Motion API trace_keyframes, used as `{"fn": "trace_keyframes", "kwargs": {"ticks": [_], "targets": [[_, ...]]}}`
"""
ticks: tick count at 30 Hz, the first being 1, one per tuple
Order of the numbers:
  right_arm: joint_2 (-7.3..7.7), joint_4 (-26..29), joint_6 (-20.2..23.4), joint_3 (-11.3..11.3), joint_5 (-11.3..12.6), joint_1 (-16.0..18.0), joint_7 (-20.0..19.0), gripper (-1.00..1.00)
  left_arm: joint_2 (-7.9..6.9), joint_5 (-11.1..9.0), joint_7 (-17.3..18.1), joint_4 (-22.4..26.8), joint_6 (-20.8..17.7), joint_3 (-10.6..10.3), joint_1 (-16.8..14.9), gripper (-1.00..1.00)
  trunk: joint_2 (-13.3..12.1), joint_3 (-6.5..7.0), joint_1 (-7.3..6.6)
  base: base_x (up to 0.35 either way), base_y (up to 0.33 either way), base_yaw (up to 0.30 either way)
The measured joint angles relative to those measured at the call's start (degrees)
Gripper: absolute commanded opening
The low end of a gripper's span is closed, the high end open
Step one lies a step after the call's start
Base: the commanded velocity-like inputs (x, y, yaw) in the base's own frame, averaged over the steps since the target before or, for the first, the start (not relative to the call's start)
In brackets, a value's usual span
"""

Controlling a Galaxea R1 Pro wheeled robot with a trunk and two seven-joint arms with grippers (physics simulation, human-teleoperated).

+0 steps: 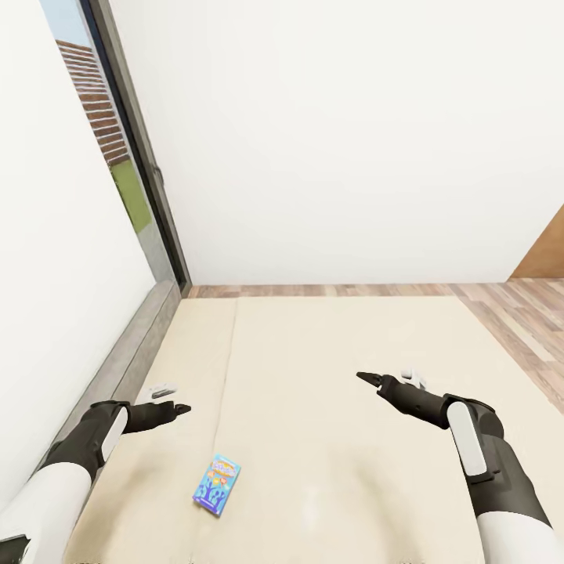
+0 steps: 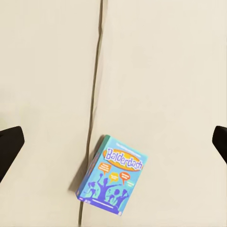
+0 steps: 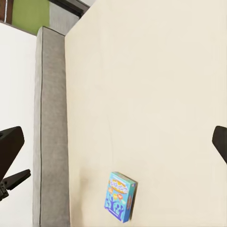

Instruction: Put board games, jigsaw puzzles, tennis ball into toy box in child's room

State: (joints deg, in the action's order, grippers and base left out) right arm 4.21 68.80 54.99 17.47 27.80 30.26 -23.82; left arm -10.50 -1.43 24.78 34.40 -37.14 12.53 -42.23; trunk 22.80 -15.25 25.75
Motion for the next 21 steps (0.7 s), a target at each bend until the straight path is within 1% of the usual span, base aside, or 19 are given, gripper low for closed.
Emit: {"fn": "trace_keyframes", "kwargs": {"ticks": [8, 12, 15, 16, 21], "targets": [[0.07, 0.0, 0.3, 0.0, 0.3, 0.0, -0.5, 1.00, -0.06, -0.1, 0.1, 0.0, 0.0, 0.0, 0.0, 1.00, 0.0, -0.76, 0.00, 0.000, 0.000, 0.000], [0.21, 0.4, 0.8, 0.1, 0.7, 0.0, -2.0, 1.00, -0.13, -0.2, 0.4, 0.0, -0.1, 0.0, 0.0, 1.00, 0.0, -1.14, 0.00, 0.000, 0.000, 0.000], [0.36, 0.5, 0.9, 0.1, 0.7, 0.0, -4.8, 1.00, -0.26, -0.3, 0.6, 0.0, -0.1, 0.1, 0.0, 1.00, 0.0, -1.42, 0.00, 0.000, 0.000, 0.000], [0.46, 0.6, 1.0, 0.1, 0.7, 0.0, -7.4, 1.00, -0.35, -0.3, 0.7, 0.0, -0.2, 0.1, 0.0, 1.00, 0.0, -1.51, 0.00, 0.000, 0.000, 0.000], [0.71, 0.7, 1.1, 0.0, 0.4, 0.0, -14.8, 1.00, -0.44, -0.5, 0.9, 0.0, -0.2, 0.1, 0.0, 1.00, 0.0, -1.99, 0.00, 0.000, 0.000, 0.000]]}}
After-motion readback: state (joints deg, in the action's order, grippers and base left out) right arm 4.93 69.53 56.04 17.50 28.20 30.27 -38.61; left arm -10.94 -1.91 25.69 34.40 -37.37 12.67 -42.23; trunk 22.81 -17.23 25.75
